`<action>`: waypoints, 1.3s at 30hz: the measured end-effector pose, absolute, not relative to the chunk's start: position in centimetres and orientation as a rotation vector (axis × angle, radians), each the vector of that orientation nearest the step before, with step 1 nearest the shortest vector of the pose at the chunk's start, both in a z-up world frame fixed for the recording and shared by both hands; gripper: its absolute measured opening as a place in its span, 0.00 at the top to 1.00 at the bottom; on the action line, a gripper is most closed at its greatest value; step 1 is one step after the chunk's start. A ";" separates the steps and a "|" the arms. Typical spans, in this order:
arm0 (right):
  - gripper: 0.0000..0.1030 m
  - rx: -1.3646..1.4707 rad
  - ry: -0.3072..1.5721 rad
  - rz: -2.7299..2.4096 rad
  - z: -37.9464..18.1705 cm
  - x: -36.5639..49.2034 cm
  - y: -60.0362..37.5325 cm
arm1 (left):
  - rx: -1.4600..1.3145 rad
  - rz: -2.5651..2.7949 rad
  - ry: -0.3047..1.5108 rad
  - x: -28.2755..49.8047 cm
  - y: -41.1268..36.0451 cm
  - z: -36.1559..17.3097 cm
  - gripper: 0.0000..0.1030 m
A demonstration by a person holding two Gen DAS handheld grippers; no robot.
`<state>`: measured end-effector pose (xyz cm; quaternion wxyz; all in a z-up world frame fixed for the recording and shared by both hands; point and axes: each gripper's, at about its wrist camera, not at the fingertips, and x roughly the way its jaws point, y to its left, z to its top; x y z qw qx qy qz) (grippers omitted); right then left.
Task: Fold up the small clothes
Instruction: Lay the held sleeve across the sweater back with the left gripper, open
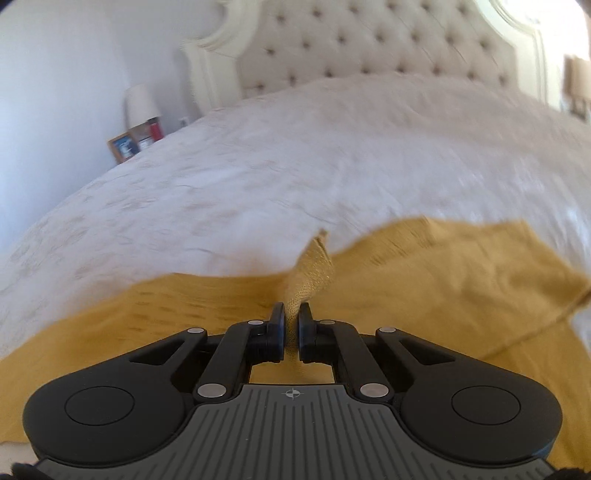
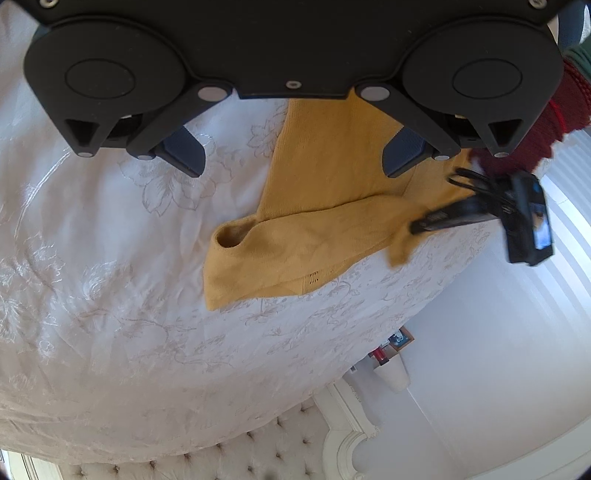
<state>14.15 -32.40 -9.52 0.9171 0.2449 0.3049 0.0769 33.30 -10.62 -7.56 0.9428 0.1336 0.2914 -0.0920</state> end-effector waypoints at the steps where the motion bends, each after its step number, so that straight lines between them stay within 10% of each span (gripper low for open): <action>1: 0.01 0.504 0.628 0.158 -9.6 14.2 -32.4 | 0.261 -0.178 0.591 33.5 -9.7 -7.1 0.94; 17: 0.01 0.475 0.681 0.171 -10.8 14.7 -31.0 | 0.112 0.007 0.685 34.7 0.0 -9.0 0.93; 27: 0.01 0.464 0.709 0.165 -11.6 14.8 -30.5 | -0.014 0.047 0.745 35.1 3.7 -10.1 0.59; 39: 0.01 0.302 0.712 0.120 -13.3 14.8 -27.9 | 0.021 -0.028 0.740 32.7 5.5 -9.9 0.53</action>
